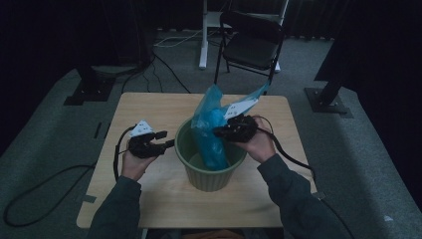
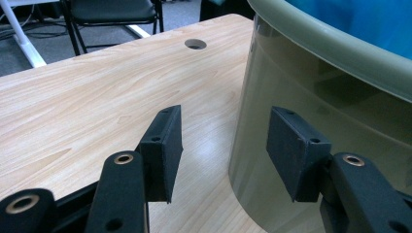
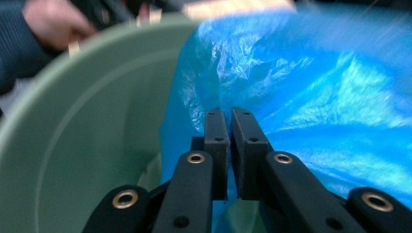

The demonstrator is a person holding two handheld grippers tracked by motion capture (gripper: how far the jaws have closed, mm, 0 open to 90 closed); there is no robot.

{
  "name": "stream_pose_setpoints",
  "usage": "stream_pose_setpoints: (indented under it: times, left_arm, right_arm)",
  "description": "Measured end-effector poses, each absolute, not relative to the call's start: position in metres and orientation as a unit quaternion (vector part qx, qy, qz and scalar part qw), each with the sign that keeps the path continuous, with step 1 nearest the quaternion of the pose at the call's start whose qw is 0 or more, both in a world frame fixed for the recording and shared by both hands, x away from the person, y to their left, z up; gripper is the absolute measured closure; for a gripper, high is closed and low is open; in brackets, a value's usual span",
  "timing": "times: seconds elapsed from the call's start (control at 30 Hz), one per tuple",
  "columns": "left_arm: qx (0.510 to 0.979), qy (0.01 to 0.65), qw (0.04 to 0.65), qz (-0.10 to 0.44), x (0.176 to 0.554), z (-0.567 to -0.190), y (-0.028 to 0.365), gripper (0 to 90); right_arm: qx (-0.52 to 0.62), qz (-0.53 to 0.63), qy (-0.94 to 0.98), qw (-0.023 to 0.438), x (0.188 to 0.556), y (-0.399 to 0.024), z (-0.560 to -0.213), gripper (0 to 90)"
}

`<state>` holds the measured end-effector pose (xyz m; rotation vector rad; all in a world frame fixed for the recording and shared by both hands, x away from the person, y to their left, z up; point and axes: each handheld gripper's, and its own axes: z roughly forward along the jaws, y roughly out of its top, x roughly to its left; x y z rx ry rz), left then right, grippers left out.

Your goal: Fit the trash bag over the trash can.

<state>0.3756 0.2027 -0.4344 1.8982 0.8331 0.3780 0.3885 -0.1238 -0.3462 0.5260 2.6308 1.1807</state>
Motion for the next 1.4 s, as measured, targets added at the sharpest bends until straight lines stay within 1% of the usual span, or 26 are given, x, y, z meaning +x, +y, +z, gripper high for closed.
stream_pose_setpoints:
  times: [0.1, 0.2, 0.47, 0.63, 0.77, 1.03, 1.2, 1.4]
  left_arm:
    - [0.784, 0.342, 0.493, 0.156, 0.376, -0.435, 0.202, 47.2]
    - [0.785, 0.342, 0.493, 0.155, 0.376, -0.435, 0.202, 47.2]
    - [0.782, 0.337, 0.498, 0.163, 0.372, -0.427, 0.201, 47.2]
    - [0.782, 0.329, 0.502, 0.169, 0.371, -0.415, 0.200, 47.3]
    - [0.793, 0.328, 0.478, 0.188, 0.374, -0.405, 0.196, 47.9]
    - [0.790, 0.317, 0.487, 0.198, 0.378, -0.381, 0.195, 47.8]
    - [0.790, 0.308, 0.494, 0.193, 0.384, -0.363, 0.185, 47.9]
    - [0.791, 0.285, 0.517, 0.163, 0.392, -0.343, 0.162, 47.8]
  right_arm:
    - [0.183, 0.375, 0.904, 0.093, 0.390, -0.123, -0.361, 87.2]
    - [0.187, 0.364, 0.908, 0.090, 0.393, -0.123, -0.367, 87.9]
    - [0.190, 0.356, 0.911, 0.087, 0.396, -0.123, -0.368, 89.0]
    - [0.187, 0.353, 0.913, 0.086, 0.397, -0.121, -0.369, 89.3]
    - [0.188, 0.354, 0.912, 0.086, 0.399, -0.120, -0.368, 89.7]
    - [0.185, 0.355, 0.912, 0.088, 0.400, -0.118, -0.365, 89.9]
    - [0.188, 0.356, 0.911, 0.084, 0.400, -0.117, -0.364, 89.9]
    - [0.182, 0.349, 0.915, 0.091, 0.400, -0.111, -0.361, 89.9]
